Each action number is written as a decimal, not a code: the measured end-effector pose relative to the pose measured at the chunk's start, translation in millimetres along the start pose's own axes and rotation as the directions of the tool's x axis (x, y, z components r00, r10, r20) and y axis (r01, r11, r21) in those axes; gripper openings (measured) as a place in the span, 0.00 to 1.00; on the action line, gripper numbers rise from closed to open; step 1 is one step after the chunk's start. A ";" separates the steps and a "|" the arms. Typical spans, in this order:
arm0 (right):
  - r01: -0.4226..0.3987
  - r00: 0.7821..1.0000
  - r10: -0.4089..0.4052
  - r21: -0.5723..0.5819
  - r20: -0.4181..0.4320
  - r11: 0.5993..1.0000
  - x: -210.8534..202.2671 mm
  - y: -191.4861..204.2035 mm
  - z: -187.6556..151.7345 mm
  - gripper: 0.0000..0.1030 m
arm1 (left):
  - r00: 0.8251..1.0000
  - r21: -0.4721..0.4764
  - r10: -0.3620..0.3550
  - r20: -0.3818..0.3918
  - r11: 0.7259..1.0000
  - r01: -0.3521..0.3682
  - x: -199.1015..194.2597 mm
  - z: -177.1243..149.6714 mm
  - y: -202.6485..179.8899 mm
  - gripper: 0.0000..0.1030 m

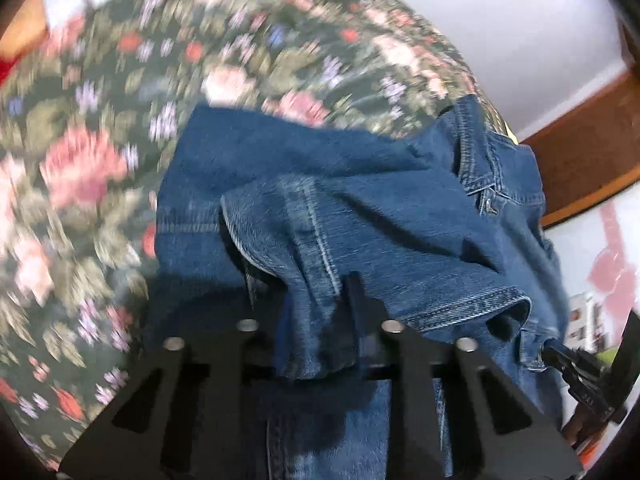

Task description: Fold large clothes

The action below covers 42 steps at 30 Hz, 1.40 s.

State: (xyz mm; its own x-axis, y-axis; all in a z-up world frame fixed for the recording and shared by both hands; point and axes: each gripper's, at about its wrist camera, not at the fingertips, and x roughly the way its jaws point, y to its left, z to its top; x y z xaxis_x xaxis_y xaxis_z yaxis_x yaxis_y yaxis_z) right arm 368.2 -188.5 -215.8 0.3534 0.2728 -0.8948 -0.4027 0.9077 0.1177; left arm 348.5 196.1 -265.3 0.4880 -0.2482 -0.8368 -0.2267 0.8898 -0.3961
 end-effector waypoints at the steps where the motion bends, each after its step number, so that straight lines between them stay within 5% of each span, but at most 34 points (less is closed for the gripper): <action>1: 0.022 0.999 -0.022 -0.024 -0.025 0.999 10.4 1.9 0.1 0.12 | 0.999 0.055 0.034 0.039 0.998 -0.036 -7.1 -0.2 -10.0 0.20; 6: 0.014 0.999 -0.015 -0.049 -0.034 0.999 17.3 -1.2 0.2 0.12 | 0.972 0.274 0.128 0.199 0.945 -0.180 -45.9 -0.9 -64.5 0.17; 11: 0.083 0.996 -0.084 -0.042 -0.027 0.996 13.8 -4.2 -6.8 0.12 | 0.957 0.377 0.042 0.286 0.913 -0.153 -95.2 9.8 -120.4 0.16; 15: 0.128 0.991 -0.130 -0.046 -0.031 0.991 10.8 -3.9 -13.7 0.12 | 0.954 0.469 -0.055 0.293 0.878 -0.093 -112.1 14.6 -174.6 0.04; 21: 0.172 0.985 -0.174 -0.068 -0.015 0.983 2.0 -4.5 -26.6 0.12 | 0.975 0.586 -0.114 0.189 0.810 -0.019 -77.8 0.3 -247.5 0.04; 27: 0.165 0.986 -0.166 -0.058 -0.014 0.985 -11.8 -16.7 -48.7 0.12 | 0.983 0.601 -0.181 -0.015 0.784 0.153 -43.1 -28.8 -277.7 0.04; 31: 0.112 0.993 -0.112 -0.007 -0.030 0.994 -23.7 -31.9 -58.2 0.12 | 0.984 0.642 -0.176 -0.016 0.752 0.145 -53.6 -41.7 -286.6 0.19; 32: 0.108 0.994 -0.108 0.000 -0.027 0.994 -28.5 -32.6 -57.7 0.12 | 0.985 0.650 -0.174 0.011 0.750 0.126 -60.8 -42.4 -283.6 0.23; 34: 0.108 0.994 -0.108 0.000 0.002 0.994 -40.1 -32.1 -53.0 0.12 | 0.986 0.651 -0.149 0.068 0.756 0.070 -71.0 -40.5 -271.8 0.54; 36: 0.123 0.992 -0.122 -0.015 0.045 0.992 -50.6 -28.1 -42.5 0.12 | 0.984 0.642 -0.100 0.146 0.767 -0.018 -77.7 -37.8 -252.4 0.66; 42: 0.175 0.984 -0.174 -0.013 0.029 0.984 -19.5 -27.0 -7.5 0.12 | 0.980 0.514 0.120 0.161 0.837 -0.187 -70.2 -29.9 -155.9 0.66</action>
State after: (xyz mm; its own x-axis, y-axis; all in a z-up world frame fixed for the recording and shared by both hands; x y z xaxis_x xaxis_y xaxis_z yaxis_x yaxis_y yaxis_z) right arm 365.8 -220.7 -204.7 0.4425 0.1194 -0.8888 -0.3460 0.9371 -0.0464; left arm 324.3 63.4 -156.1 0.5862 -0.0747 -0.8067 0.1521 0.9882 0.0190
